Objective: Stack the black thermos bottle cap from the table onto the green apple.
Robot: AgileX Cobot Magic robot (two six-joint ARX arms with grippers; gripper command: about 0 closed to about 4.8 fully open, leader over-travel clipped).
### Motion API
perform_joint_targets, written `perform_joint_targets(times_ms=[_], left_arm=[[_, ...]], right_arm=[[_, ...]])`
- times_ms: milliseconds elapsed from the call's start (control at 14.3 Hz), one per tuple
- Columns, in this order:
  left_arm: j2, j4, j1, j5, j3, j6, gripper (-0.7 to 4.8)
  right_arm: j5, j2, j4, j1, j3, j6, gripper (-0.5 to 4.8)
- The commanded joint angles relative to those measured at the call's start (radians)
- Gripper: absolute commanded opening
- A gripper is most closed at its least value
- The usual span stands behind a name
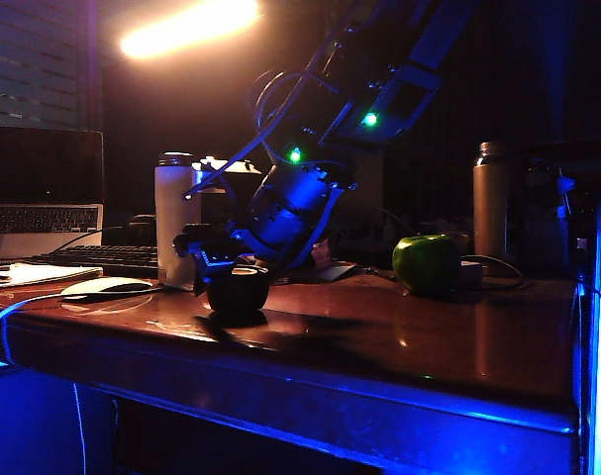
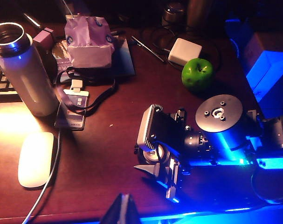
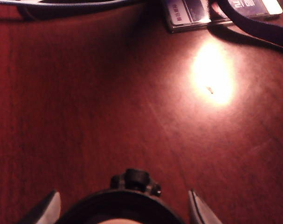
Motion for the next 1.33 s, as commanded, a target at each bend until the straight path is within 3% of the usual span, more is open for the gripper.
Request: perform_joint_targets(times_ms=[70,280,420,630,1051,1331], left_arm=[[-0.003,0.01,0.0,0.006,0.005,0.001,-0.03],[-0.003,0.008,0.0,0.066,0.005,0.001,-0.03],[-0.003,0.01,0.0,0.131,0.005,0.0,-0.03],[-0.003,0.024,0.0,0.315,0.005,-0.004,-0.03],[0.008,0.111,-0.058,0.289,0.005,-0.058,-0.03],[0.01,0.12,-0.064,0.251,0.005,-0.059,-0.03]], right_arm=[[0.005,-0.006,-0.025,0.001,0.003,0.001,2.94],[0.011,-0.049,-0.05,0.001,0.004,0.0,2.94],[0.077,-0.094,-0.04,-0.004,0.005,0.0,2.94],[0.166,-0.19,-0.04,-0.051,0.005,-0.018,2.93],[0.166,-0.271,-0.077,-0.237,0.006,-0.022,2.94],[0.165,-0.292,-0.118,-0.299,0.02,-0.099,2.94]])
